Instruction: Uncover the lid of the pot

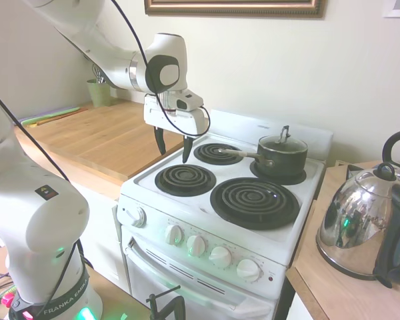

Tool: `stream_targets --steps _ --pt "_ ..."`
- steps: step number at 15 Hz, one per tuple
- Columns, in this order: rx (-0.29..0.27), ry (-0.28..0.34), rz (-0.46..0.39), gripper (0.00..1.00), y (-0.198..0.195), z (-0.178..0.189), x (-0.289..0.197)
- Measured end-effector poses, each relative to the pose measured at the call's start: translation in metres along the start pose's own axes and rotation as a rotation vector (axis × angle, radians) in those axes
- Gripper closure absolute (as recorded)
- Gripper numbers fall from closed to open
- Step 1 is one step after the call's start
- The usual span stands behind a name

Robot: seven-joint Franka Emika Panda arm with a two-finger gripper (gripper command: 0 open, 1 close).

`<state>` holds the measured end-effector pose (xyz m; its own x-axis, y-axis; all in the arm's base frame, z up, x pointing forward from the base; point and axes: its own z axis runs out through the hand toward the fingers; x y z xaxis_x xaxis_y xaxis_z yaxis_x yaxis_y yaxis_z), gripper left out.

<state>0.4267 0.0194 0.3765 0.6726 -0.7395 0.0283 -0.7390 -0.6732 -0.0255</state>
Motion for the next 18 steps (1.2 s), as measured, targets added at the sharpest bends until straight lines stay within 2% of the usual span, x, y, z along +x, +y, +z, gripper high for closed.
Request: stream_targets --steps 4,7,9,11,13,15,17,18 --pt "0.019 0.009 0.017 0.0 0.003 -0.008 0.007" --pt "0.111 0.07 0.05 0.0 0.022 -0.057 0.034" --pt "0.177 0.135 0.065 0.0 0.044 -0.108 0.082" --pt "0.206 0.136 0.08 0.0 0.063 -0.131 0.138" --pt "0.21 0.132 0.063 0.0 0.056 -0.125 0.187" --pt "0.22 0.152 0.049 0.0 0.038 -0.124 0.227" --pt "0.212 0.172 0.075 0.0 0.026 -0.129 0.261" --pt "0.191 0.167 0.102 0.0 0.021 -0.129 0.274"
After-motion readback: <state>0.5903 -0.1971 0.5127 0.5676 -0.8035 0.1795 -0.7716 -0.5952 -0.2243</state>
